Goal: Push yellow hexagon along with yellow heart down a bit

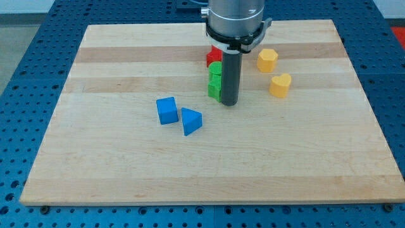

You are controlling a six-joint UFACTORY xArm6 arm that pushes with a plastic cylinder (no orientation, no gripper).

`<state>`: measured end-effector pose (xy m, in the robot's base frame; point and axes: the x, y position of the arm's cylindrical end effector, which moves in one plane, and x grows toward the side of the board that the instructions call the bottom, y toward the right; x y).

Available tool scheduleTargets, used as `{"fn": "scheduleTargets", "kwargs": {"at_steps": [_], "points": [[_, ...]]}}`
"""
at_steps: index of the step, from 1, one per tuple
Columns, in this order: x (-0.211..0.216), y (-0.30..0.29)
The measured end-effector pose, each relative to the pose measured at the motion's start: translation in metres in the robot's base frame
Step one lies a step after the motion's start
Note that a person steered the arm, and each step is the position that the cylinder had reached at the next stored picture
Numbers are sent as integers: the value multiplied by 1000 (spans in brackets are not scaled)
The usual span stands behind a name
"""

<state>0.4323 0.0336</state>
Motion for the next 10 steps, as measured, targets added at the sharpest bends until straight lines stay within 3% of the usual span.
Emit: {"fn": "scheduleTargets", "kwargs": {"at_steps": [2, 5, 10], "points": [[-6, 0], [-7, 46], [-35, 46]]}}
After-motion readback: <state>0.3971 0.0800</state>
